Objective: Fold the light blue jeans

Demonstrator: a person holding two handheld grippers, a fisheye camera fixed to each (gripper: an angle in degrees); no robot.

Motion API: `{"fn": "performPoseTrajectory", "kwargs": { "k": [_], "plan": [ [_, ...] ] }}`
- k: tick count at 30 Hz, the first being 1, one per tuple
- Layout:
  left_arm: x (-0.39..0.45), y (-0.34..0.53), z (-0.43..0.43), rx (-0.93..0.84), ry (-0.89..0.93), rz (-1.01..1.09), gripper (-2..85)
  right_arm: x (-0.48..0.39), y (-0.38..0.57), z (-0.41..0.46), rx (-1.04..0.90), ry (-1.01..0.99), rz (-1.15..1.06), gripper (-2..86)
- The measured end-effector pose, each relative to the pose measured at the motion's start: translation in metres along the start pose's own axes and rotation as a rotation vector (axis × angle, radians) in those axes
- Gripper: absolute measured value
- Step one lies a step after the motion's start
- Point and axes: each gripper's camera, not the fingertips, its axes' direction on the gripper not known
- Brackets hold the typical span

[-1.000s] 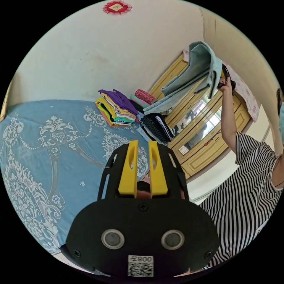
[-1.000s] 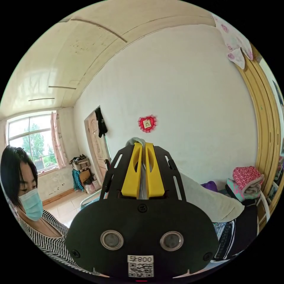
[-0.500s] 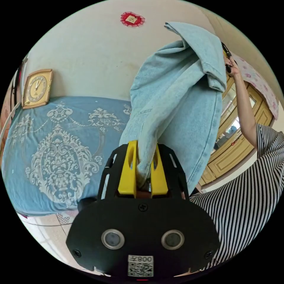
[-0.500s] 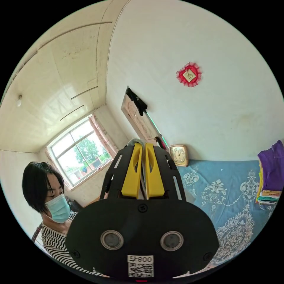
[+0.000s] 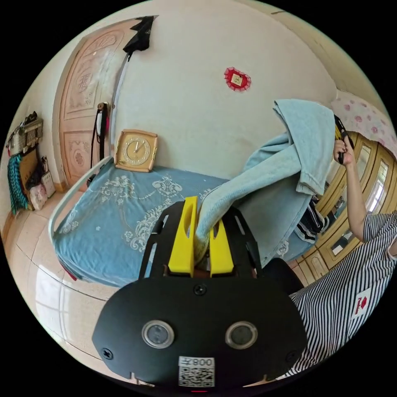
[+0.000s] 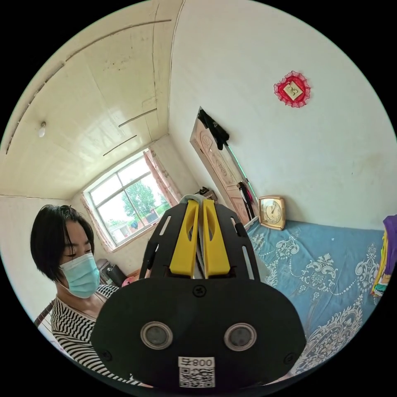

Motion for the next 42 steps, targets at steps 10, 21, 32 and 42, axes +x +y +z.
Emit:
{"fn": "performPoseTrajectory", "kwargs": {
  "k": [10, 21, 32, 42],
  "plan": [
    [-0.013, -0.144, -0.012, 0.054, -0.084, 0.262, 1.1, 0.021, 0.036, -0.04, 0.179, 0.043, 0.005, 1.4],
    [-0.036, -0.143, 0.375, -0.763, -0.175, 0.287, 8.9, 0.283, 0.224, -0.01, -0.127, 0.59, 0.764, 0.6],
    [-0.132, 0.063, 0.388, -0.764, 0.111, -0.229, 11.2, 0.35, 0.246, 0.184, -0.588, 0.705, 0.489, 5.5],
    [-0.181, 0.142, 0.408, -0.724, -0.026, -0.515, 12.7, 0.352, 0.265, 0.405, -0.993, 0.732, -0.002, 9.8]
  ]
}}
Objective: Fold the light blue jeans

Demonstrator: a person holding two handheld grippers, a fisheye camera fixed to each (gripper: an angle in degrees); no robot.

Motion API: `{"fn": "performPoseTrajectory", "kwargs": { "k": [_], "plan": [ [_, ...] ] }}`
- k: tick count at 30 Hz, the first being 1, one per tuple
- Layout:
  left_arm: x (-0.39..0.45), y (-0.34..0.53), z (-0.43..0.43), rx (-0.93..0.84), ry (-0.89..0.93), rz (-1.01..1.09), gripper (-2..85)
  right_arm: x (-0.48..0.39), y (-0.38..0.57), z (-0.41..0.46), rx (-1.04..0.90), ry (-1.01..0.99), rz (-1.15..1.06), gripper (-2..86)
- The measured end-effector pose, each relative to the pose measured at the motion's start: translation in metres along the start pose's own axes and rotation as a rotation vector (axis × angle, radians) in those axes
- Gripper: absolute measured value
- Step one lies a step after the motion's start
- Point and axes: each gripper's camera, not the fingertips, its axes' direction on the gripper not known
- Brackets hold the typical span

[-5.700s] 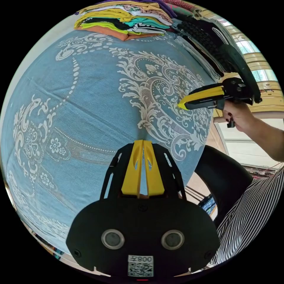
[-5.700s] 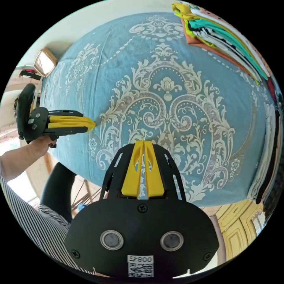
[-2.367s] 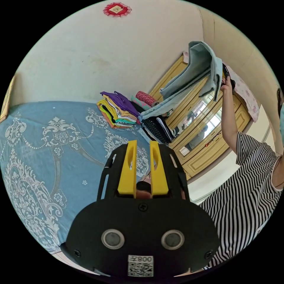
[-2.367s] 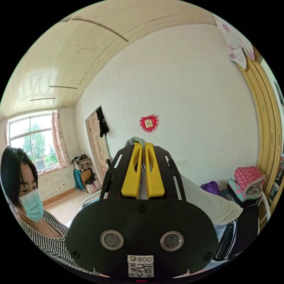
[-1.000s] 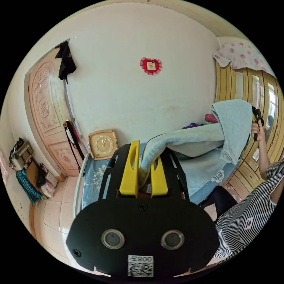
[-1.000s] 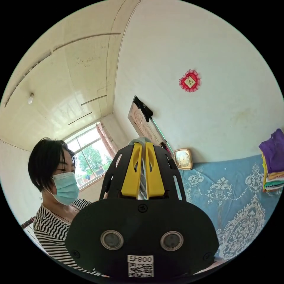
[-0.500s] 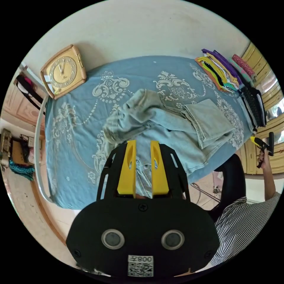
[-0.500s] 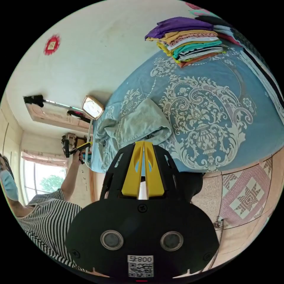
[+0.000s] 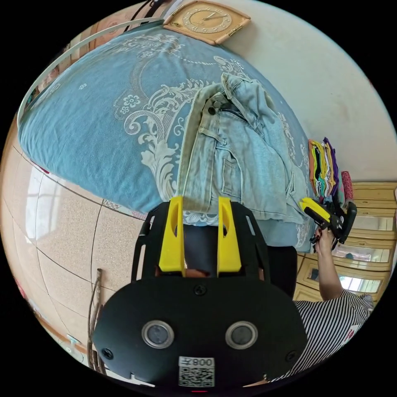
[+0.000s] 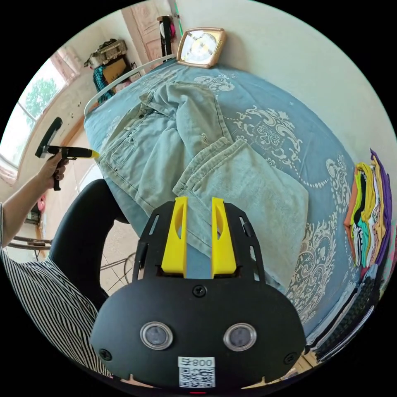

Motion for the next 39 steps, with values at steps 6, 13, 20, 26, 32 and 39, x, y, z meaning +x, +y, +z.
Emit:
{"fn": "performPoseTrajectory", "kwargs": {
  "k": [6, 13, 20, 26, 32, 39],
  "plan": [
    [0.012, -0.024, 0.035, -0.037, -0.141, 0.024, 9.0, -0.027, -0.032, 0.052, -0.115, 0.158, -0.048, 7.7],
    [0.018, -0.042, 0.04, -0.022, -0.023, 0.09, 3.2, -0.019, -0.045, 0.041, -0.139, 0.129, -0.058, 2.0],
    [0.023, -0.054, -0.051, 0.188, 0.095, 0.19, 2.6, 0.097, 0.0, -0.136, 0.182, 0.087, 0.21, 1.5],
    [0.011, -0.057, -0.055, 0.126, 0.05, 0.179, 2.8, 0.189, 0.143, -0.22, 0.21, 0.207, 0.572, 1.3],
    [-0.012, -0.034, 0.019, 0.029, 0.069, -0.027, 3.1, 0.24, 0.339, -0.119, 0.034, -0.014, 1.154, 0.9],
    [0.033, -0.054, 0.031, 0.077, 0.114, 0.022, 5.2, 0.178, 0.283, -0.094, 0.178, -0.143, 0.868, 3.8]
  ]
}}
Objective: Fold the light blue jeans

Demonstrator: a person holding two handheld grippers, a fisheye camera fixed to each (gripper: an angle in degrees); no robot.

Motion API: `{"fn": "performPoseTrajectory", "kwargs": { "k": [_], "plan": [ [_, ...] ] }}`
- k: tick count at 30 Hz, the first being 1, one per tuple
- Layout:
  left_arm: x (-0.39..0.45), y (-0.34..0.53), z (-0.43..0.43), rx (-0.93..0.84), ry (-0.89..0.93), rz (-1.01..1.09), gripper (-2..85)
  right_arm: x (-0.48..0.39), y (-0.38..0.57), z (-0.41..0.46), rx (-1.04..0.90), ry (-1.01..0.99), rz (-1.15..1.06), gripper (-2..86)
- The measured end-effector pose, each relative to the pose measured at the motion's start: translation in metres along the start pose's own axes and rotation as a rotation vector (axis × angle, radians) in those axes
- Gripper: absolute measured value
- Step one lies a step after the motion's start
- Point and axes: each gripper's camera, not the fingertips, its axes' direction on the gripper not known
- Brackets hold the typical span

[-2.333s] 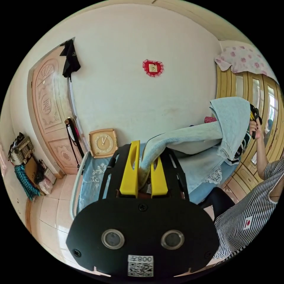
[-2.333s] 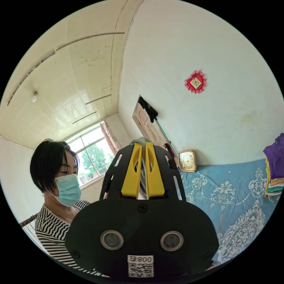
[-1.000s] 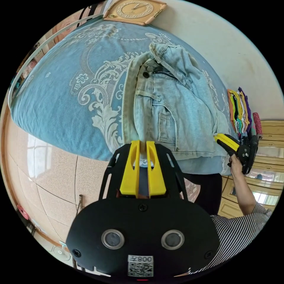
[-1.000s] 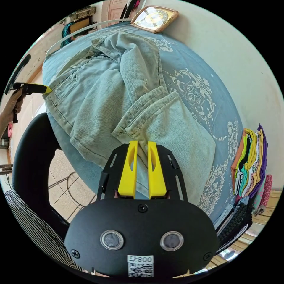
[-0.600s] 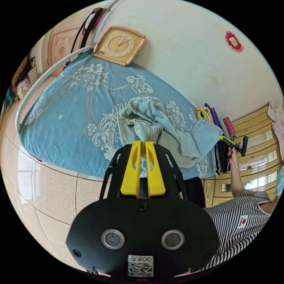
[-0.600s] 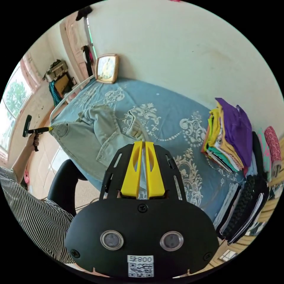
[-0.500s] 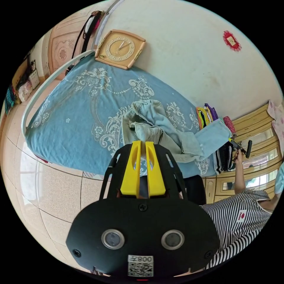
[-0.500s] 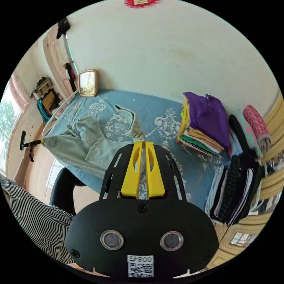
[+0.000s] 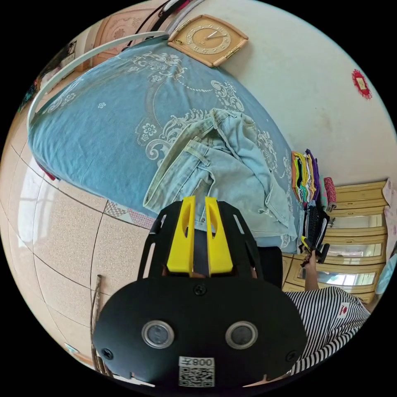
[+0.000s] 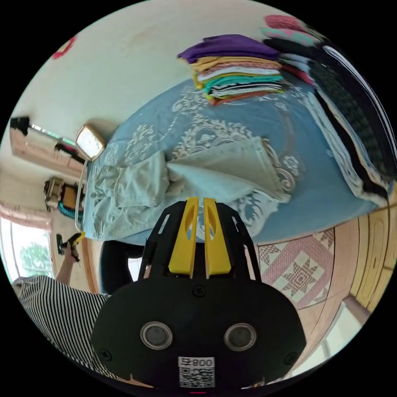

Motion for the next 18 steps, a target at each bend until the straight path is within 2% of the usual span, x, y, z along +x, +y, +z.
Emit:
{"fn": "performPoseTrajectory", "kwargs": {
  "k": [5, 8, 11, 18],
  "plan": [
    [0.068, -0.05, 0.039, -0.029, 0.027, 0.138, 7.2, -0.189, -0.021, 0.085, -0.083, -0.006, -0.54, 6.6],
    [0.113, -0.085, 0.063, -0.026, 0.076, 0.201, 7.8, -0.25, -0.024, 0.128, -0.125, 0.056, -0.682, 7.7],
    [0.164, -0.118, 0.082, -0.014, 0.13, 0.306, 8.4, -0.272, -0.033, 0.154, -0.136, 0.095, -0.704, 8.1],
    [0.276, -0.173, 0.164, -0.127, -0.153, 0.569, 9.3, -0.267, -0.03, 0.207, -0.235, 0.185, -0.722, 9.0]
  ]
}}
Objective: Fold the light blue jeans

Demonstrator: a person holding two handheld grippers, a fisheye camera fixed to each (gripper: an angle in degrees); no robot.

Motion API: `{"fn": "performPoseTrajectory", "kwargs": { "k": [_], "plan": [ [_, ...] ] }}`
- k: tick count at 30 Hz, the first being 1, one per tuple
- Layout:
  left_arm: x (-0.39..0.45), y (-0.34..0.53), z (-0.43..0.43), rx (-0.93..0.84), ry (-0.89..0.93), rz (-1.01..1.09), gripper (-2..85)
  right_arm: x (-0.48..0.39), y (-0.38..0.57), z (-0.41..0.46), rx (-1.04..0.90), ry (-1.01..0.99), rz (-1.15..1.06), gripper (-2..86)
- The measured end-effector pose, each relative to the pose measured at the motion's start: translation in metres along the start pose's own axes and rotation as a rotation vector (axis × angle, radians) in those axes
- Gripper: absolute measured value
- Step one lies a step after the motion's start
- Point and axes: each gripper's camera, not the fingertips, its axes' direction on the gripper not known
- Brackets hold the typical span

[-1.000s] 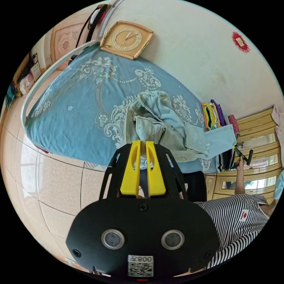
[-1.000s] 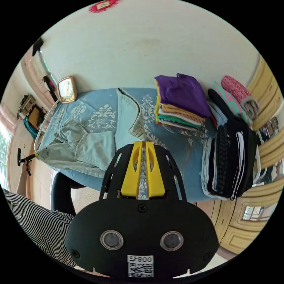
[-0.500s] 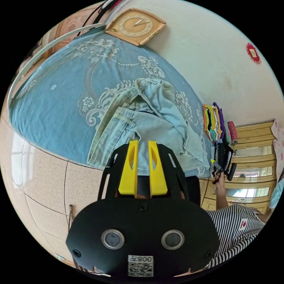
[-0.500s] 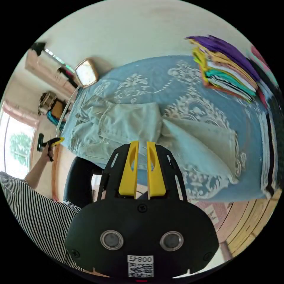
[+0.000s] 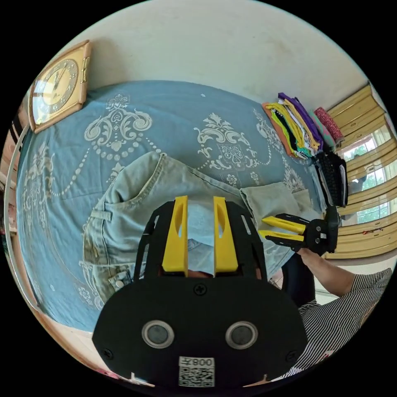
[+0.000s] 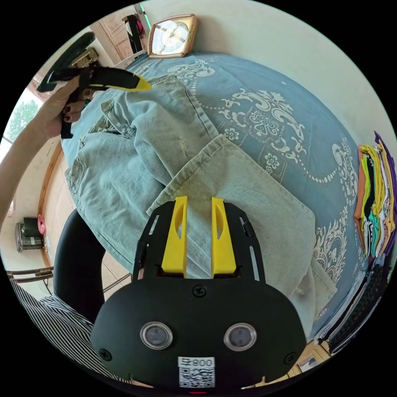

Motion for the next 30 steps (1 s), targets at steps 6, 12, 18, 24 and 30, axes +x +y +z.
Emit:
{"fn": "performPoseTrajectory", "kwargs": {
  "k": [6, 12, 18, 24, 30],
  "plan": [
    [0.024, -0.023, 0.072, -0.166, -0.196, -0.009, 5.6, 0.001, 0.016, 0.005, 0.017, 0.042, -0.027, 5.1],
    [0.043, -0.009, 0.052, -0.071, -0.149, -0.005, 1.4, 0.052, 0.046, -0.031, 0.075, -0.12, 0.018, 1.0],
    [0.059, 0.017, -0.023, 0.184, -0.103, 0.0, 0.6, 0.132, 0.09, -0.152, 0.353, -0.095, 0.065, 0.6],
    [0.04, 0.045, -0.054, 0.348, -0.114, -0.15, 0.9, 0.274, 0.15, -0.24, 0.528, 0.044, 0.335, 0.4],
    [0.011, 0.088, -0.016, 0.287, -0.068, -0.268, 2.7, 0.418, 0.24, -0.187, 0.419, -0.008, 0.808, 0.2]
  ]
}}
